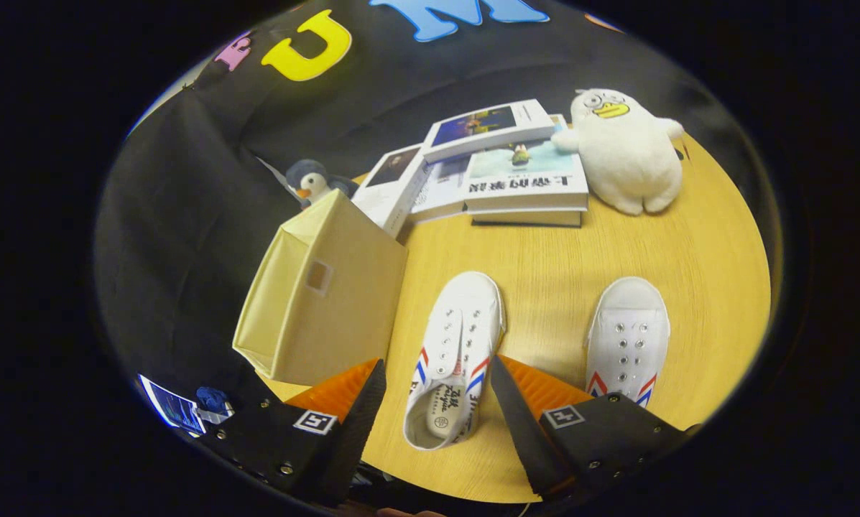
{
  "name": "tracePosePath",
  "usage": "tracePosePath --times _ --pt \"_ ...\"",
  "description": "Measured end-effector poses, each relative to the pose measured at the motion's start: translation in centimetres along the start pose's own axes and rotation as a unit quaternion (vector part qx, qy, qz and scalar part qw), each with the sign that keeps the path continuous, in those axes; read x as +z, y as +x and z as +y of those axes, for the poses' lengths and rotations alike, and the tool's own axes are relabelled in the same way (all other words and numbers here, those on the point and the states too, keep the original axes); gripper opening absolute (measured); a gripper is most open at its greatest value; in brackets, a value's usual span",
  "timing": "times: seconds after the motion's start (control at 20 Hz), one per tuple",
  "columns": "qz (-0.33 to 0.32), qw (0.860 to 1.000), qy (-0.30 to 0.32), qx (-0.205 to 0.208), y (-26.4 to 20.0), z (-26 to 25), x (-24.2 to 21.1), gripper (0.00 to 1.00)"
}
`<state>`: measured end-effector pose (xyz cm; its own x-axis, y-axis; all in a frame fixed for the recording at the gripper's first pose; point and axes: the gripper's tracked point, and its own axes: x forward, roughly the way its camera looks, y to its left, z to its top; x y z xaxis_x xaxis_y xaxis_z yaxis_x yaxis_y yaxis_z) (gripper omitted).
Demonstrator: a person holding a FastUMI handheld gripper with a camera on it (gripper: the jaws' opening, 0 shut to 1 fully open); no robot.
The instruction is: Open the storage box then place both shoes into the box .Put the left shoe in first, then the right shoe, with the right side of both shoes facing outward in a uniform manner.
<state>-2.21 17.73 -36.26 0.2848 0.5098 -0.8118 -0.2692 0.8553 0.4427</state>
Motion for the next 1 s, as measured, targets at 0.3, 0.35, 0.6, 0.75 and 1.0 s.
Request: tracePosePath --times 0.3,0.35,0.6,0.75,1.0 --pt "0.057 0.997 -0.02 -0.039 4.3 -3.1 -4.1 0.86" --pt "0.06 0.997 -0.023 -0.044 4.8 -3.3 -4.4 0.79" --pt "0.059 0.996 -0.036 -0.054 6.5 -3.2 -3.6 0.67" --pt "0.063 0.995 -0.051 -0.052 6.6 -2.5 -3.5 0.24" --pt "0.068 0.997 0.003 -0.049 5.7 -2.1 -3.0 0.04"
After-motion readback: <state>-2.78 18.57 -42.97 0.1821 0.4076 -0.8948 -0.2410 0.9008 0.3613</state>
